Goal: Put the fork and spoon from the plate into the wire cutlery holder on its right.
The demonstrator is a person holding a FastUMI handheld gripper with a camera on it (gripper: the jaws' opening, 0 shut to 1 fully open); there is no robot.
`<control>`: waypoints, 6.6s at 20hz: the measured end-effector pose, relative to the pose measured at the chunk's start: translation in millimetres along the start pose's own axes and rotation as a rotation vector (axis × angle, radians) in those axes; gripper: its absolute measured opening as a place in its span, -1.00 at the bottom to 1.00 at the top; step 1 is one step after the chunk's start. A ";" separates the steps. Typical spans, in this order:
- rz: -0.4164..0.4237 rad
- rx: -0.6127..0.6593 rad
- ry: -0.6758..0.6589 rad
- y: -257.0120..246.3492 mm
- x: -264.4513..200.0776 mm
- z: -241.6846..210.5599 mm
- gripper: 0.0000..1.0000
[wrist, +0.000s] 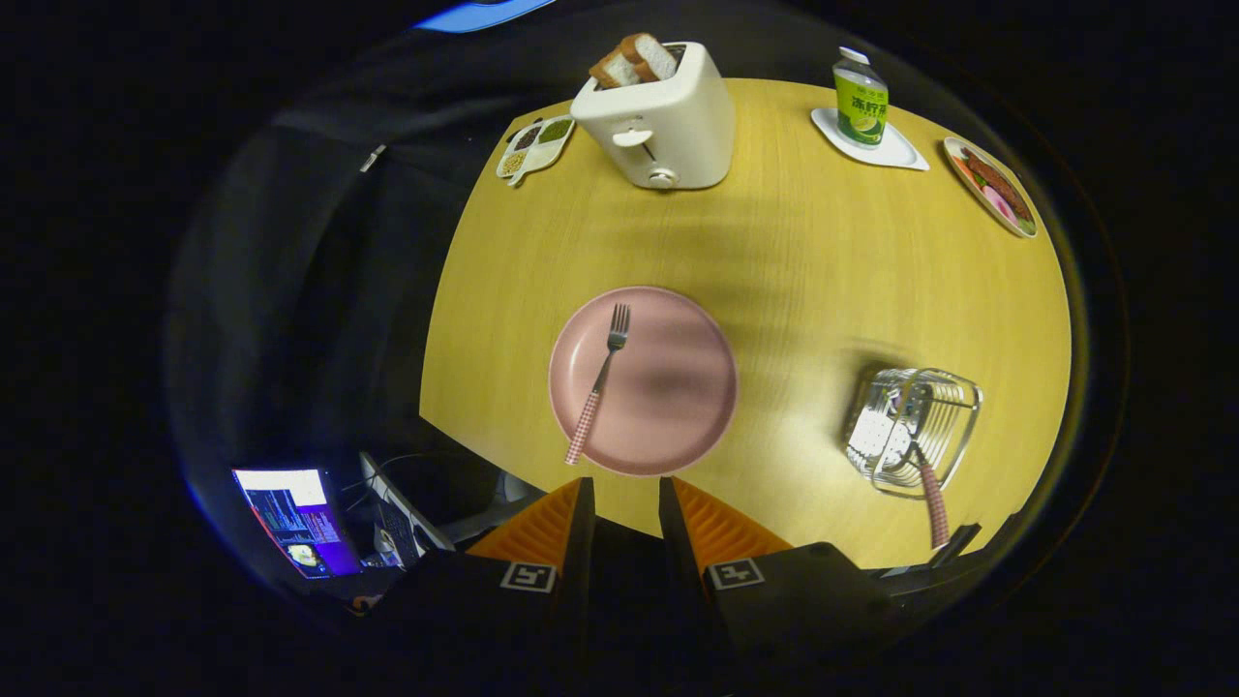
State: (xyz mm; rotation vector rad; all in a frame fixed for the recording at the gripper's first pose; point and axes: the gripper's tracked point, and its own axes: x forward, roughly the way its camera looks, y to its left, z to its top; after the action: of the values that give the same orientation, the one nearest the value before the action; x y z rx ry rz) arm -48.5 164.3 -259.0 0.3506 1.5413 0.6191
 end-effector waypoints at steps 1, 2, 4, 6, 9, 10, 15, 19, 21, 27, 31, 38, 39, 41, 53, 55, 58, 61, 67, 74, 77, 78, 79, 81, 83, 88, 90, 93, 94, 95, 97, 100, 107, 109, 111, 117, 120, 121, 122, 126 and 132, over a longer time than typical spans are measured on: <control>0.011 0.009 0.003 8.3 12.4 0.2 -0.16; 0.013 0.019 0.006 13.6 24.8 0.8 -0.15; 0.011 0.054 0.001 21.7 53.3 6.0 -0.16; 0.001 0.082 -0.001 23.3 77.4 6.0 -0.16; -0.030 0.112 0.009 22.7 107.7 4.6 -0.16; -0.039 0.115 0.007 22.3 116.5 4.5 -0.16; -0.080 0.116 0.025 21.1 150.0 3.3 -0.16; -0.115 0.131 0.032 14.5 169.4 -1.2 -0.16; -0.132 0.137 0.046 10.1 177.1 -4.4 -0.15; -0.079 0.136 0.087 9.9 179.1 -14.4 -0.79; -0.019 0.131 0.058 9.1 146.4 -6.2 -0.79; 0.074 0.032 0.022 7.8 45.0 -12.6 -0.78; 0.073 0.008 0.016 4.0 29.3 -13.8 -0.78; 0.063 -0.029 0.004 -4.8 -2.0 -15.0 -0.79; -0.100 0.005 0.196 -119.1 -124.3 -40.7 -0.79; -0.141 0.019 0.276 -142.6 -125.9 -53.0 -0.79; -0.210 0.026 0.426 -176.6 -131.9 -68.5 -0.80; -0.235 0.042 0.554 -192.8 -129.6 -77.4 -0.79; -0.253 0.094 0.704 -200.6 -113.5 -66.9 -0.79; -0.272 0.114 0.849 -206.8 -91.9 -61.3 -0.79; -0.278 0.125 0.880 -212.1 -88.3 -51.4 -0.80; -0.276 0.127 0.889 -214.4 -85.5 -48.2 -0.79; -0.274 0.129 0.897 -217.0 -84.1 -45.9 -0.79; -0.270 0.136 0.912 -219.5 -79.3 -43.5 -0.79; -0.268 0.140 0.927 -222.1 -73.8 -40.2 -0.76; -0.265 0.127 0.924 -221.6 -65.2 -31.6 -0.70; -0.258 0.124 0.912 -221.0 -65.6 -31.7 -0.64; -0.216 0.098 0.820 -212.8 -61.4 -23.1 0.01; -0.222 0.080 0.777 -214.4 -62.6 -19.6 0.20; -0.226 0.068 0.729 -216.7 -65.0 -15.6 0.31; -0.204 0.064 0.622 -212.7 -70.4 -9.1 0.55; -0.199 0.037 0.480 -212.1 -86.0 -6.3 0.98; -0.208 -0.005 0.080 -192.7 -113.6 4.6 0.99; -0.216 0.009 -0.025 -184.9 -119.4 6.6 1.00; -0.225 0.020 -0.119 -179.6 -122.8 7.7 1.00; -0.235 0.001 -0.353 -158.2 -136.4 7.2 1.00; -0.250 -0.037 -0.455 -152.7 -150.2 11.6 1.00; -0.246 -0.045 -0.495 -149.1 -156.6 14.7 1.00; -0.242 -0.059 -0.537 -146.4 -164.5 19.2 1.00; -0.258 -0.115 -0.707 -140.9 -202.2 28.5 1.00; -0.271 -0.228 -0.953 -124.1 -249.8 38.0 0.99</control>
State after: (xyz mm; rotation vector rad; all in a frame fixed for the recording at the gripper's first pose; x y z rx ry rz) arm 27.3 -72.0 -126.0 0.2035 0.5792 0.3202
